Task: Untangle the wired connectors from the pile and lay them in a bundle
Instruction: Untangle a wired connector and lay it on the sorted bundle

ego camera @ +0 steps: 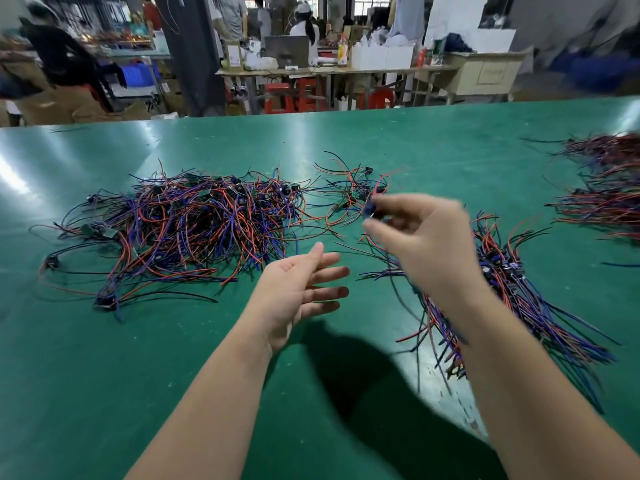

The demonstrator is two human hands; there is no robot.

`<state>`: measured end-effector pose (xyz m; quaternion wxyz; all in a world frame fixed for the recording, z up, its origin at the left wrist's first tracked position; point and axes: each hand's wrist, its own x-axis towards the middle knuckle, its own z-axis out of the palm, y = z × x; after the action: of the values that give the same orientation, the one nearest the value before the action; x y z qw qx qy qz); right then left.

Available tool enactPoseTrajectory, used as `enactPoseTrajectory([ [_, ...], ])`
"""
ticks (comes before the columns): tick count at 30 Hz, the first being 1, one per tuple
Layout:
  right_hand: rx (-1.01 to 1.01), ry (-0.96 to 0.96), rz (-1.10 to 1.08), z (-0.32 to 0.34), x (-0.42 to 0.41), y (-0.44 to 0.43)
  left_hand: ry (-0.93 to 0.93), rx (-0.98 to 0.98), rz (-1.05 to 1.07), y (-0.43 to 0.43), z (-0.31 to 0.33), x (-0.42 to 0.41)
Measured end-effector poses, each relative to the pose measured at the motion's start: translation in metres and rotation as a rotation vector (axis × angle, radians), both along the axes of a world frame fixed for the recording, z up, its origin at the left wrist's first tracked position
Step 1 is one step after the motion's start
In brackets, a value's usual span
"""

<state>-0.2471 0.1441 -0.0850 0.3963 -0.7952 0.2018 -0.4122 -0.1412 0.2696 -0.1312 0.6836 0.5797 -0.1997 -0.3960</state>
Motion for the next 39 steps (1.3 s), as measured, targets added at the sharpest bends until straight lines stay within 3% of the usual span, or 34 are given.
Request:
enactPoseTrajectory([
  [2, -0.066, -0.103, -0.092, 0.014, -0.011, -0.019, -0.005, 0.01, 0.023, 0.001, -0.001, 0.002],
  [4, -0.085, -0.081, -0.181, 0.017, -0.025, -0.041, -0.007, 0.002, 0.042, 0.002, 0.0, 0.003],
  [9, -0.11, 0.651, -0.423, -0.013, -0.06, -0.086, -0.06, 0.043, 0.099, 0.003, 0.001, 0.005],
  [12, -0.083, 0.686, -0.426, -0.018, -0.066, -0.085, -0.146, 0.086, 0.26, 0.002, -0.001, 0.008],
  [18, -0.177, 1.055, -0.382, -0.005, -0.056, -0.071, -1.0, 0.476, 0.713, 0.019, -0.016, 0.038],
  [20, -0.222, 0.997, -0.404, 0.003, -0.051, -0.06, -1.066, 0.687, 0.658, 0.023, -0.022, 0.046],
  [23, -0.248, 0.747, -0.338, 0.014, -0.034, -0.033, -1.01, 1.003, 0.345, 0.023, -0.03, 0.05],
  [26, -0.33, 0.587, -0.213, 0.013, -0.01, -0.003, -1.056, 1.064, 0.241, 0.019, -0.037, 0.051],
  [30, -0.461, 0.522, -0.088, -0.008, 0.019, 0.027, -1.055, 1.049, 0.335, 0.016, -0.035, 0.056],
  [33, -0.452, 0.544, 0.016, -0.037, 0.029, 0.036, -1.013, 0.894, 0.474, 0.019, -0.031, 0.057],
  [36, -0.198, 0.566, 0.187, -0.056, 0.03, 0.038, -0.824, 0.669, 0.529, 0.021, -0.027, 0.054],
  [39, 0.075, 0.514, 0.208, -0.062, 0.032, 0.035, -0.629, 0.483, 0.498, 0.021, -0.017, 0.049],
])
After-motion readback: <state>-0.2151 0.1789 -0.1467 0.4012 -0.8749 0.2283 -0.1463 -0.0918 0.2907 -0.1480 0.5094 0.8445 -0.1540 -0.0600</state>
